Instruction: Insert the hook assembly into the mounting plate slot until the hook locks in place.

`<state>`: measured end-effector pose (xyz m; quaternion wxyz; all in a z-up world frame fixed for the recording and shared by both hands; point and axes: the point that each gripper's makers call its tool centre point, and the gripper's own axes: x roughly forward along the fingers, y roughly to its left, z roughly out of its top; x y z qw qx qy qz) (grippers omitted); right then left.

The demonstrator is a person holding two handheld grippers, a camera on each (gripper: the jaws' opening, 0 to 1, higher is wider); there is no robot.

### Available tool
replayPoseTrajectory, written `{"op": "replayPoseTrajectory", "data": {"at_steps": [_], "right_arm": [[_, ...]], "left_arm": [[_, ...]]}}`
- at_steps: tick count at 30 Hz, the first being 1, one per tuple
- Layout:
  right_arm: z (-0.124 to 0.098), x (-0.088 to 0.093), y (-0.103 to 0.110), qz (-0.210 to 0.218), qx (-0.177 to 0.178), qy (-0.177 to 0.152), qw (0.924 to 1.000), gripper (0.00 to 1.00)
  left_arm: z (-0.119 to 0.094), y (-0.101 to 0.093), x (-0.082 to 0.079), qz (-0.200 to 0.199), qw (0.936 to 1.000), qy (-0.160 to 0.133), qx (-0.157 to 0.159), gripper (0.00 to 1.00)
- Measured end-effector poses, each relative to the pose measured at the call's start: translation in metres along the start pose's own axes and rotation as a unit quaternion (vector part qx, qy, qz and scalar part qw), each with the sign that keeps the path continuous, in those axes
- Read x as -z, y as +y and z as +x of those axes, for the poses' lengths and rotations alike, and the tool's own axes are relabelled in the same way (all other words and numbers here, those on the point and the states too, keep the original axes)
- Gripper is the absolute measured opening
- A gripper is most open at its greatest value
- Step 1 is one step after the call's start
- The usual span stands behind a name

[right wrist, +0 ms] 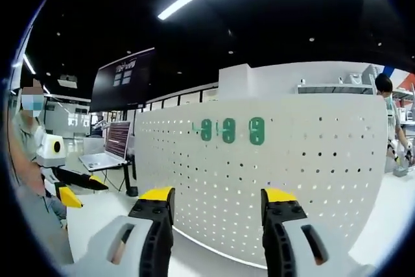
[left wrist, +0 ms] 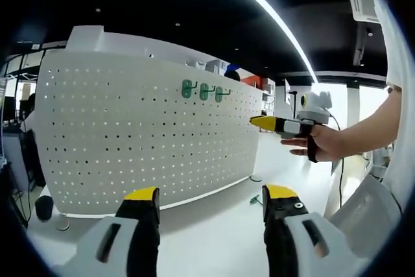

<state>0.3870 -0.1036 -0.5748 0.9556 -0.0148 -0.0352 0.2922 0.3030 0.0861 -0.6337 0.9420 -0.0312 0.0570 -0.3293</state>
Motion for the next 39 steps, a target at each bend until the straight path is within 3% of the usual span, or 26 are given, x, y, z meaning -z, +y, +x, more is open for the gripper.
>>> {"op": "replayPoseTrajectory", "data": {"at_steps": [21, 39], "right_arm": [[-0.039, 0.029, 0.019, 0.014, -0.008, 0.023, 0.9996, 0.56], [-0.062, 0.044, 0.024, 0.034, 0.007, 0.028, 0.999, 0.58]], "left_arm": [[-0.007, 0.005, 0.006, -0.009, 0.9999, 0.003, -0.006, 0.7], [-0.016, 0.012, 0.014, -0.014, 0.9996, 0.005, -0.023, 0.71]]}}
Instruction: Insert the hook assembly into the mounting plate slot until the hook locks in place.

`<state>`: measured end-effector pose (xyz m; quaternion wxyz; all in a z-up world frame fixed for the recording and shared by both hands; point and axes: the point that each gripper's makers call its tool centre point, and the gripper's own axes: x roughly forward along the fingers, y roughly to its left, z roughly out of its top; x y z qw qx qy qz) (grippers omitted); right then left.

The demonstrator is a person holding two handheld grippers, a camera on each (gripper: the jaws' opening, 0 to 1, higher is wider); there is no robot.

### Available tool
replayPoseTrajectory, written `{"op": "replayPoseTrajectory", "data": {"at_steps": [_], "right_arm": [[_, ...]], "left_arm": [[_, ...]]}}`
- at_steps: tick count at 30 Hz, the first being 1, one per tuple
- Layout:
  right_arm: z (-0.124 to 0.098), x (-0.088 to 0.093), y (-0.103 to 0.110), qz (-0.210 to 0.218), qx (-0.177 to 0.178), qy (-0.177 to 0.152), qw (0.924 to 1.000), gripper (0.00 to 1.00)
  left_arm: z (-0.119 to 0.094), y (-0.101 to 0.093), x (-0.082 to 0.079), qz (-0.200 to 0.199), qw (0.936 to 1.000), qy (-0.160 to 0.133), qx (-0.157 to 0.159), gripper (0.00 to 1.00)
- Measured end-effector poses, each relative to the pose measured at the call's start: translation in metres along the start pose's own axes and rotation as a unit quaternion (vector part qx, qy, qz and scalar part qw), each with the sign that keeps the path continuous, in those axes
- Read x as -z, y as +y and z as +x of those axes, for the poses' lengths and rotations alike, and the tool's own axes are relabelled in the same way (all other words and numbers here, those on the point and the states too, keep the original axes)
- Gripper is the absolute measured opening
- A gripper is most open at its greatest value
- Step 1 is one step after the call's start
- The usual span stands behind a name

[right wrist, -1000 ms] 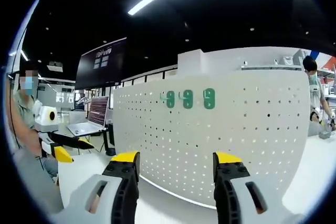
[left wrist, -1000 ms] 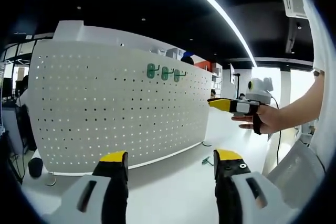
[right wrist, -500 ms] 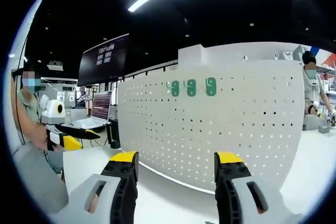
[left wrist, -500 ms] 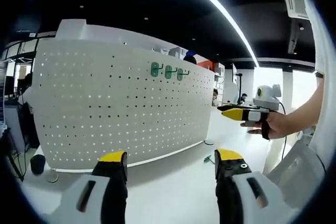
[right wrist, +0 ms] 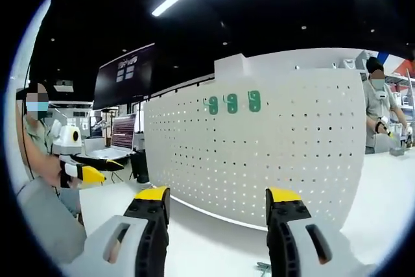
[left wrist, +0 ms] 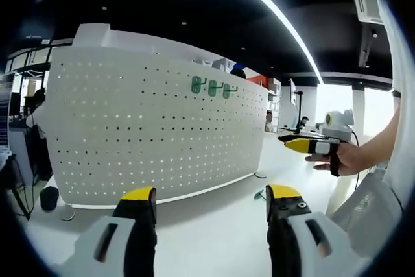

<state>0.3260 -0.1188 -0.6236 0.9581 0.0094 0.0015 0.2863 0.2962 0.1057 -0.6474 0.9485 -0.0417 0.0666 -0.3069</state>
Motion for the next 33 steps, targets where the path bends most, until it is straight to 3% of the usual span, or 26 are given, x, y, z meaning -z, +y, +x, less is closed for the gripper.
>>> {"op": "replayPoseTrajectory", "data": {"at_steps": [8, 33], "right_arm": [[-0.01, 0.01, 0.004, 0.008, 0.001, 0.007, 0.9999, 0.58], [-0.013, 0.01, 0.007, 0.012, 0.002, 0.003, 0.9999, 0.58]], "left_arm": [[0.0, -0.001, 0.0, -0.001, 1.0, -0.002, 0.001, 0.71], [0.013, -0.009, -0.005, 0.007, 0.9997, 0.005, 0.022, 0.72]]}}
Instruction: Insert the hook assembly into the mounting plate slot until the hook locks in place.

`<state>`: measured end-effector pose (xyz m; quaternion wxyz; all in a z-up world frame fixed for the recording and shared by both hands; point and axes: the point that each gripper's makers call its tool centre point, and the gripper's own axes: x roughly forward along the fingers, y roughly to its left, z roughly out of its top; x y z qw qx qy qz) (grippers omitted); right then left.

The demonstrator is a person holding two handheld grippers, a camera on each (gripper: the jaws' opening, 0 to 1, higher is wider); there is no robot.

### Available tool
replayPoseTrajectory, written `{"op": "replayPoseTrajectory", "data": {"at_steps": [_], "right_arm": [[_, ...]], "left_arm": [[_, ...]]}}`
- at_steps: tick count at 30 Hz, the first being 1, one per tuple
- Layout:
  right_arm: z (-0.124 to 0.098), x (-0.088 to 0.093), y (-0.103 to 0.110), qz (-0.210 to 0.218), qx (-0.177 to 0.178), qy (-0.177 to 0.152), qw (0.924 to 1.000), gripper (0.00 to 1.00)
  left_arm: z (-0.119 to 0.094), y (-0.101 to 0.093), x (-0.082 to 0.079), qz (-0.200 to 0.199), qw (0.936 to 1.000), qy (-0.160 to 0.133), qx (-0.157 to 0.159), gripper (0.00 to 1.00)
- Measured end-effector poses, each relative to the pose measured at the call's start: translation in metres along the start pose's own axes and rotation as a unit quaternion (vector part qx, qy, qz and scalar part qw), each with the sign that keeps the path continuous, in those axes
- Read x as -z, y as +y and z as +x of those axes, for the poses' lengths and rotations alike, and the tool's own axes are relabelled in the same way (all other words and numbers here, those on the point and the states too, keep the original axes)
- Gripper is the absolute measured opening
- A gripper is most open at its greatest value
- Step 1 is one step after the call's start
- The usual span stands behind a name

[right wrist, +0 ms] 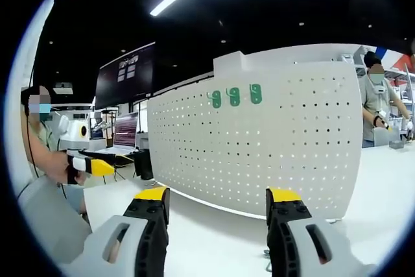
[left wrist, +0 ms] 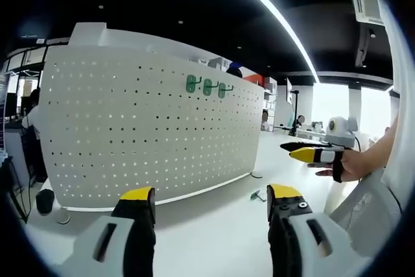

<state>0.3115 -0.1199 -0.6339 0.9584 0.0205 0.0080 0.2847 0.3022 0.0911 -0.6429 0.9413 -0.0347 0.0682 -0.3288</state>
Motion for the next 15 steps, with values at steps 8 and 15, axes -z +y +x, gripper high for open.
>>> {"op": "replayPoseTrajectory", "data": {"at_steps": [8, 15], "right_arm": [[0.0, 0.0, 0.001, 0.0, -0.001, -0.001, 1.0, 0.58], [-0.001, -0.001, 0.0, 0.0, -0.001, -0.002, 1.0, 0.58]], "left_arm": [[0.015, -0.008, 0.0, 0.01, 0.9996, 0.012, 0.023, 0.72], [0.031, -0.019, 0.004, 0.028, 0.9974, 0.033, 0.058, 0.72]]}}
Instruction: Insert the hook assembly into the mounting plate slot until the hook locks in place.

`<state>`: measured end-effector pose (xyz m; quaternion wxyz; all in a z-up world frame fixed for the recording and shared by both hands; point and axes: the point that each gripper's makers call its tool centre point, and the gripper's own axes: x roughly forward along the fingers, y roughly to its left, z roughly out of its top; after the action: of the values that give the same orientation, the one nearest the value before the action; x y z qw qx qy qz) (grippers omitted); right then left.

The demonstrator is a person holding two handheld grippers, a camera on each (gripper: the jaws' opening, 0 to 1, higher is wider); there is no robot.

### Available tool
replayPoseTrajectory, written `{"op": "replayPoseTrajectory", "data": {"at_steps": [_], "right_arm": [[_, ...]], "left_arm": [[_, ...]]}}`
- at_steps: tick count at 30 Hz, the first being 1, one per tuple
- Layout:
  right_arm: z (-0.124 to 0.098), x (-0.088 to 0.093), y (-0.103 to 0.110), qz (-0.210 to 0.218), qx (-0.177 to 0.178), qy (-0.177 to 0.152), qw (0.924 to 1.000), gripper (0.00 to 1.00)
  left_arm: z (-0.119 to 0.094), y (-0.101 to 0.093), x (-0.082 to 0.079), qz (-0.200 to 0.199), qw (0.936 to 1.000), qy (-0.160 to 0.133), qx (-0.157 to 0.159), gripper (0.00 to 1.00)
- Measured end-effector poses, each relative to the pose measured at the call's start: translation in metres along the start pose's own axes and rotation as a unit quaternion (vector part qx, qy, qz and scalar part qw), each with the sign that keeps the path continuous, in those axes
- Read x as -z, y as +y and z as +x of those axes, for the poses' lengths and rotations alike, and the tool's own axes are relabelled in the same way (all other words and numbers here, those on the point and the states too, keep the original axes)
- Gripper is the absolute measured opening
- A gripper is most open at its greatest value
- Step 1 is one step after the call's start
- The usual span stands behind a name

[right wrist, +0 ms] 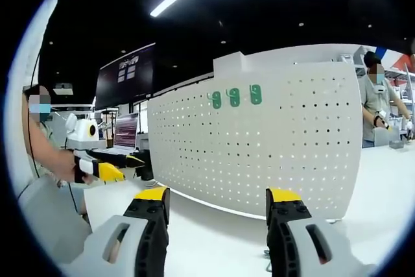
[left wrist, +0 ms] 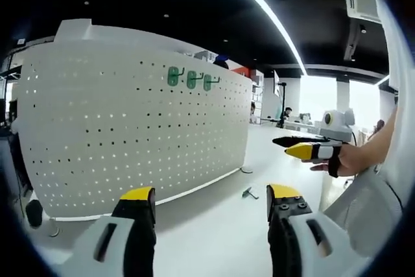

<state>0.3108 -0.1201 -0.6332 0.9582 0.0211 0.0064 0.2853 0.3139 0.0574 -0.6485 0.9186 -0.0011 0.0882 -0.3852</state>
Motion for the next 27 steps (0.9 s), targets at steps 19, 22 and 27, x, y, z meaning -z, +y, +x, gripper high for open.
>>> {"op": "replayPoseTrajectory", "data": {"at_steps": [19, 22, 27], "right_arm": [[-0.003, -0.008, -0.002, -0.009, 0.007, -0.015, 0.9998, 0.57], [-0.004, -0.009, -0.002, -0.011, 0.006, -0.016, 0.9998, 0.57], [-0.005, -0.01, 0.0, -0.008, 0.005, -0.018, 0.9998, 0.57]], "left_arm": [[0.06, -0.037, 0.013, 0.084, 0.9844, 0.092, 0.125, 0.71], [0.069, -0.04, 0.018, 0.098, 0.9795, 0.11, 0.137, 0.7], [0.079, -0.046, 0.016, 0.112, 0.9735, 0.119, 0.16, 0.66]]}}
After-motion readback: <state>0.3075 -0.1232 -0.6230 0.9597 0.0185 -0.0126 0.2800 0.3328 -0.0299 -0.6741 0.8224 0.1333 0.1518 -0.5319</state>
